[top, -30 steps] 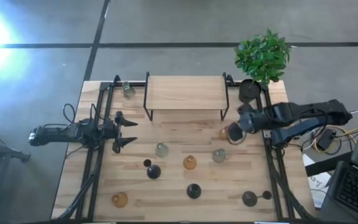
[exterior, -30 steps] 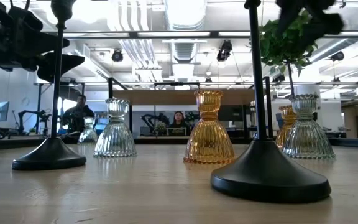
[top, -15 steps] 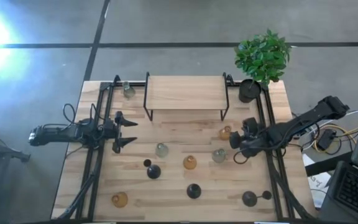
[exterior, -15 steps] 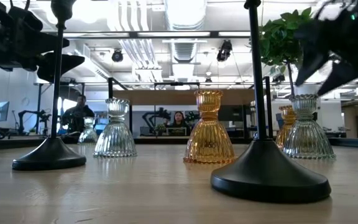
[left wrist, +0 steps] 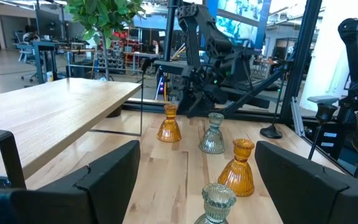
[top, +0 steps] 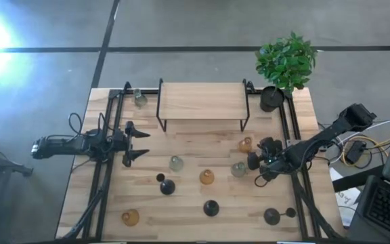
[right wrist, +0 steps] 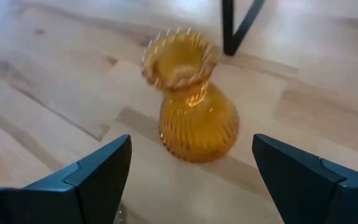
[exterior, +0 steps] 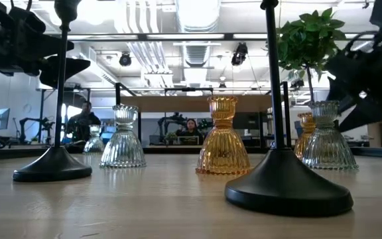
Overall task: Pick & Place candle stick holders
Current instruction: Put the top right orange candle holder on the shelf
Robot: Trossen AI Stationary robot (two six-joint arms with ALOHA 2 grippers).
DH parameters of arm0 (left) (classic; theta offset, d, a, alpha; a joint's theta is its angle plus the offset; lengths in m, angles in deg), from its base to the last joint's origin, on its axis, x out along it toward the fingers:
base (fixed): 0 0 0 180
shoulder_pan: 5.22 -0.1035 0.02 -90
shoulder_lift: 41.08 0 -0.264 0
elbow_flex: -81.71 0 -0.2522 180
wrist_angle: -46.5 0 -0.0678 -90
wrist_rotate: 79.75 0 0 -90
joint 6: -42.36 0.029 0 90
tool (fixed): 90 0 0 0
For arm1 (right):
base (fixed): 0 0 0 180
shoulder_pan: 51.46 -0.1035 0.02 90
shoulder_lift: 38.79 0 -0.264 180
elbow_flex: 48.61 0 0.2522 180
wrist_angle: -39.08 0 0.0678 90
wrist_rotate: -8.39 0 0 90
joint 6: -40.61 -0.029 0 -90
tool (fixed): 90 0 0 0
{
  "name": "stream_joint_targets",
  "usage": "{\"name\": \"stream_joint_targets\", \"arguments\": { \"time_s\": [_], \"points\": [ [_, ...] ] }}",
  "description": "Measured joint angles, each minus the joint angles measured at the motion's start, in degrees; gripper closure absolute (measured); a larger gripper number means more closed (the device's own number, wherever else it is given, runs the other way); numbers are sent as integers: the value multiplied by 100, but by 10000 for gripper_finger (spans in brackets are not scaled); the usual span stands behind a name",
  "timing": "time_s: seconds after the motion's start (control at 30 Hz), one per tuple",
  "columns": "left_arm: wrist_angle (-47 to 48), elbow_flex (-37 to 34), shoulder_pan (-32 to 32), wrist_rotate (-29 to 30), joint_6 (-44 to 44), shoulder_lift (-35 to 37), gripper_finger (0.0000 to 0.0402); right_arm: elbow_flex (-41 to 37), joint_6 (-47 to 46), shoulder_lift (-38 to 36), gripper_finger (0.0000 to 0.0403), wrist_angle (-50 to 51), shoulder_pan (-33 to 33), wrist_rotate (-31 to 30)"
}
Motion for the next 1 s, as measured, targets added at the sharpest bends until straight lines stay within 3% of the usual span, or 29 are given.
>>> {"name": "stream_joint_targets", "arguments": {
  "time_s": [0.27,0.73,1.0],
  "points": [
    [0,0,0,-2,2,0,78,-422,254,552,76,-894,4,-241],
    [0,1,0,-2,1,0,78,-265,428,805,76,-1013,10,-929],
    [0,-1,0,-2,1,1,78,-251,591,807,76,-1057,135,-945]
  ]
}}
